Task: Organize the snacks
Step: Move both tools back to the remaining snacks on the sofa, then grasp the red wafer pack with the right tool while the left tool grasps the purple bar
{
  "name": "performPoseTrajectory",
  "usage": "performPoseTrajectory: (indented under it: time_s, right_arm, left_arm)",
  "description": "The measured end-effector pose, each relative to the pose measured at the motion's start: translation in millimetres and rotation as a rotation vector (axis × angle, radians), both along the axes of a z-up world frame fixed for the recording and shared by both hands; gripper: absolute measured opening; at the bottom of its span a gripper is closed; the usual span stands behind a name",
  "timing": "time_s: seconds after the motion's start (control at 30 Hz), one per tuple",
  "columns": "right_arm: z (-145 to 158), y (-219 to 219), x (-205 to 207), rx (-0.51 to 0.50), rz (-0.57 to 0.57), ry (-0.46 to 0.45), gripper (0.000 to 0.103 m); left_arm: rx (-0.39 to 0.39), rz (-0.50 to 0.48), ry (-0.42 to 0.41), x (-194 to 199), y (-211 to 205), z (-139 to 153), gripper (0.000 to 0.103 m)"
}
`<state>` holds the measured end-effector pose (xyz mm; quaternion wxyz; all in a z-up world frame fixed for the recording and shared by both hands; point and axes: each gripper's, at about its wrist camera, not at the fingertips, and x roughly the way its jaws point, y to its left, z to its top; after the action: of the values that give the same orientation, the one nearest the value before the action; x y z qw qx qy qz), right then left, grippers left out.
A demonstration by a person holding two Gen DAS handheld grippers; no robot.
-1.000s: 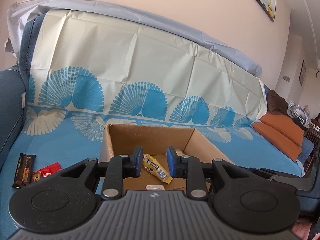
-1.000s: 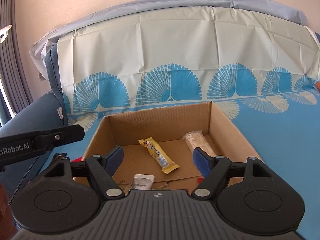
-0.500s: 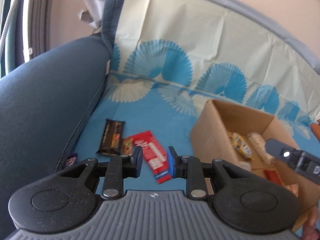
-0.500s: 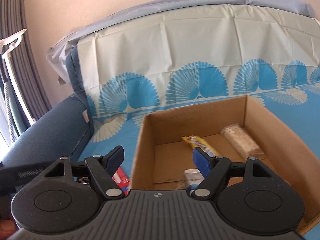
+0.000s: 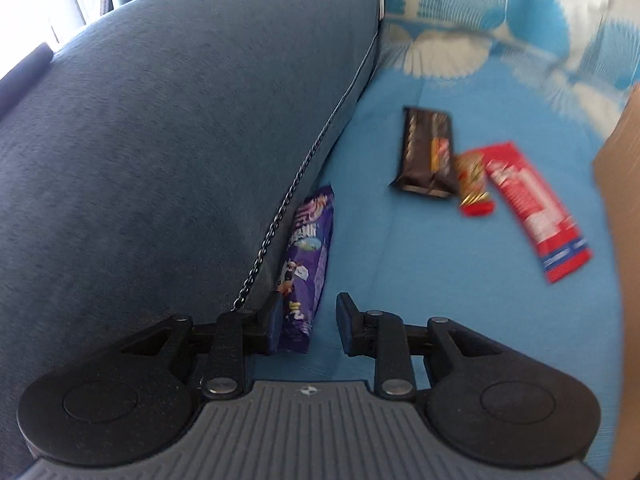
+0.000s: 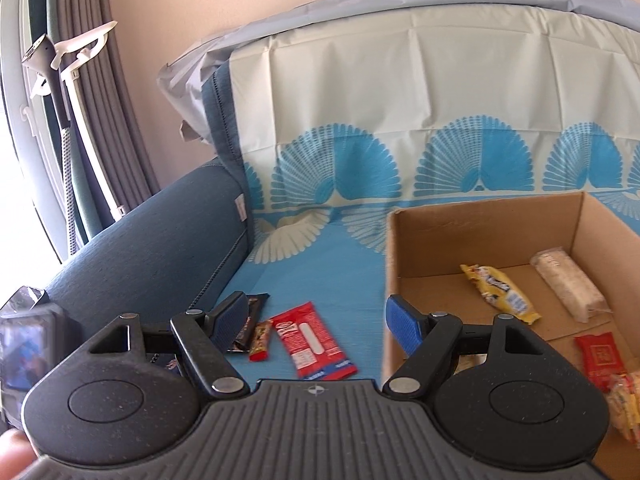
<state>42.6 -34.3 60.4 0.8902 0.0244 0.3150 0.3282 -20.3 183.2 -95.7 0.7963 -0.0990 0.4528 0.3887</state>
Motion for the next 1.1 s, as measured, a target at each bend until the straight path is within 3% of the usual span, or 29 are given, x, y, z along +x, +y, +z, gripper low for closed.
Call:
performPoseTrajectory:
  time_s: [0.1,0.2,0.27,0.33,0.43,0.57,0.87,1.0,1.1]
  right_arm:
    - [-6.4,15.2,-0.3,-0.008,0.020,0.007,0.078]
    - [-11.7,28.0,-0.4,-0.018,0.038,0.004,0.078]
    - [-15.3,36.6,0.4,-0.030,0.054,-0.002,0.078]
    - [-20.0,46.0,1.2,-0.051,0.063,-0.010,0.078]
    - [-29.6,60.8,6.1,-0.076,0.065,0.009,0.078]
    - [-50.2,89.1,12.5,-0.133,0.079,0.042,0.078]
    - [-113.9,136.5,49.0,-0.374,0.014,0.090,0.080]
    - [-131.0,136.4,68.9,-0.396,-0.038,0.148,0.081]
    - [-142.7,133.2,80.4,-0.376,-0.037,0.257,0.081]
  left_arm:
    - [0.063,0.030,0.027,4.5,-2.0,-8.0,0.033]
    - [0.066,0.062,0.015,3.8,3.0,-9.9,0.017]
    - [0.037,0.083,-0.020,1.2,8.3,-8.8,0.013]
    - [-0.010,0.091,-0.082,-3.0,11.0,-4.6,0.013]
    - [-0.170,0.087,-0.256,-19.3,20.2,3.5,0.013]
    - [-0.298,0.067,-0.330,-30.5,23.6,3.8,0.012]
    - [-0.332,0.057,-0.322,-18.2,20.4,-2.3,0.013]
    - [-0.342,0.062,-0.309,-14.3,22.7,-7.0,0.013]
    - [-0.341,0.064,-0.307,-11.1,25.8,-8.3,0.013]
